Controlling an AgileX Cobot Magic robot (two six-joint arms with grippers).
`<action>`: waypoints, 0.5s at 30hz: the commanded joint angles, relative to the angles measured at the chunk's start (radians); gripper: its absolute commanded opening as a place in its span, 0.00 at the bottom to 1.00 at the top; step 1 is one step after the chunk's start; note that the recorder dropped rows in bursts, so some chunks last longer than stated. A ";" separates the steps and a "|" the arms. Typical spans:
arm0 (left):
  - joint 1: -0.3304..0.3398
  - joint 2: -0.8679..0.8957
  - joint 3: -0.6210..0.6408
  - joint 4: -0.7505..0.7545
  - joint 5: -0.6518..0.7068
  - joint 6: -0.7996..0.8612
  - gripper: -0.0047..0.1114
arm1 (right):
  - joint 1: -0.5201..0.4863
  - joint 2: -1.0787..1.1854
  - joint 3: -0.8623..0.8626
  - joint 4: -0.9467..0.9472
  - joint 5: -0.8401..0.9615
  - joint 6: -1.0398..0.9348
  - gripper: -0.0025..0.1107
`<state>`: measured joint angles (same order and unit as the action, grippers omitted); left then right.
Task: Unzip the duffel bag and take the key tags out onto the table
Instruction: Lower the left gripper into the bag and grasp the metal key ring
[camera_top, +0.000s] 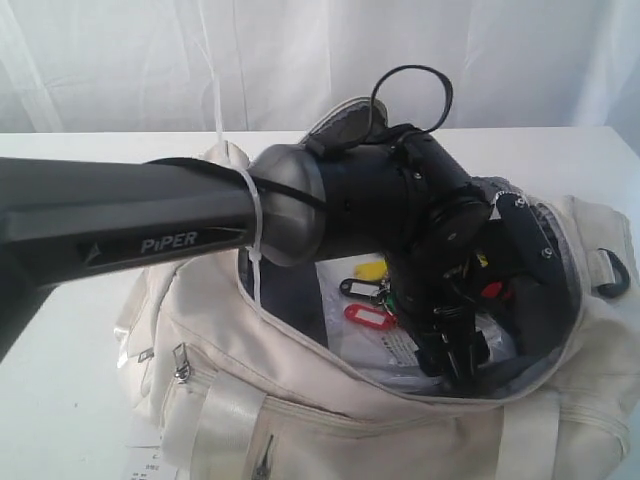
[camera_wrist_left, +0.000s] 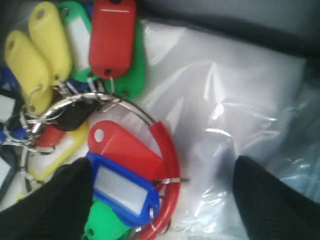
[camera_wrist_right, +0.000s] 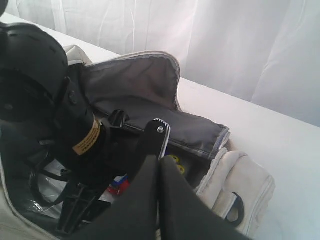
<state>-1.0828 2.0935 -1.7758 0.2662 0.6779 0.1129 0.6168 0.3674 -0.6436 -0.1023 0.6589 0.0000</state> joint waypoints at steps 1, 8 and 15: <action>0.004 0.038 0.000 0.034 0.007 -0.025 0.60 | 0.001 -0.005 0.006 0.003 -0.001 0.000 0.02; 0.004 0.052 0.000 0.032 0.056 -0.030 0.40 | 0.001 -0.005 0.006 0.005 0.001 0.005 0.02; 0.004 0.037 -0.004 0.032 0.124 -0.030 0.10 | 0.001 -0.005 0.006 0.005 0.001 0.005 0.02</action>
<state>-1.0847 2.1127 -1.7919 0.2811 0.7016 0.0920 0.6168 0.3674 -0.6436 -0.0959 0.6613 0.0000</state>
